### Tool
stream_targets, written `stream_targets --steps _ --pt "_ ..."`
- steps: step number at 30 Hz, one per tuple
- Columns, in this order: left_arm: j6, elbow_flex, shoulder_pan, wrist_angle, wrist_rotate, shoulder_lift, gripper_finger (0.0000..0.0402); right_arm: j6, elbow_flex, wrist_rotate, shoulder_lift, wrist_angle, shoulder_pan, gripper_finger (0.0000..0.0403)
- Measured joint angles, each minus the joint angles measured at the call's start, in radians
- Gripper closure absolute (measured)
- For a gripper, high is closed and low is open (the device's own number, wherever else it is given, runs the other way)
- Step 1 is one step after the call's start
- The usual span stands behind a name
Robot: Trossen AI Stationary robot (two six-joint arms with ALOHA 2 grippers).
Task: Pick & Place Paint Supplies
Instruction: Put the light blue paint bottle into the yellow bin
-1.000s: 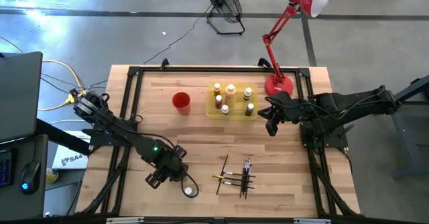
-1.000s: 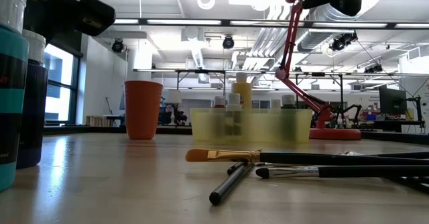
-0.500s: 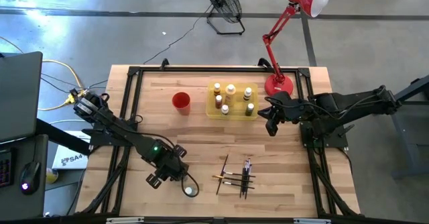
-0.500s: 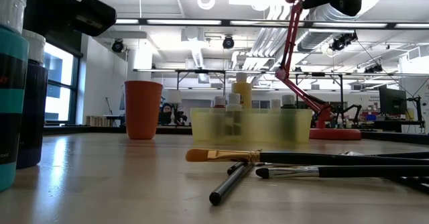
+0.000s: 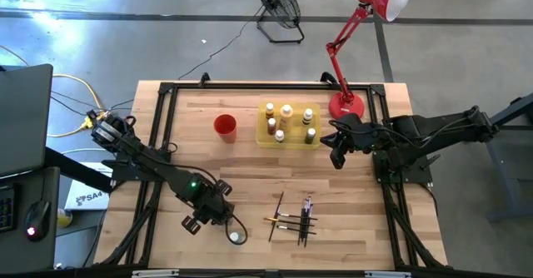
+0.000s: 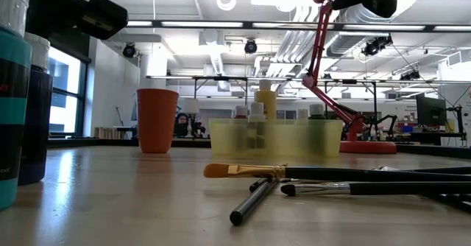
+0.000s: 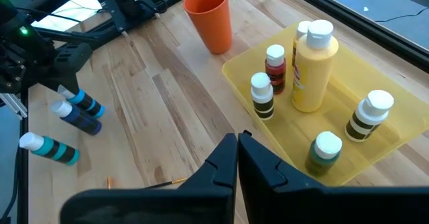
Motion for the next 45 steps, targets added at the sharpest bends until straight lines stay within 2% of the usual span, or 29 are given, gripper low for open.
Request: stream_targets --steps 10,22,30,45 --pt "-0.03 0.0 0.0 -0.007 -0.002 0.0 0.0272 0.0 0.0 0.0 0.0 0.0 0.0 0.0398" --pt "-0.151 0.0 0.0 -0.012 -0.021 0.0 0.0272 0.0 0.0 0.0 0.0 0.0 0.0 0.0398" --pt "-0.159 0.0 0.0 -0.012 -0.029 0.0 0.0272 0.0 0.0 0.0 0.0 0.0 0.0 0.0398" --pt "-0.362 0.0 0.0 -0.004 -0.047 0.0 0.0272 -0.045 0.0 0.0 0.0 0.0 0.0 0.0398"
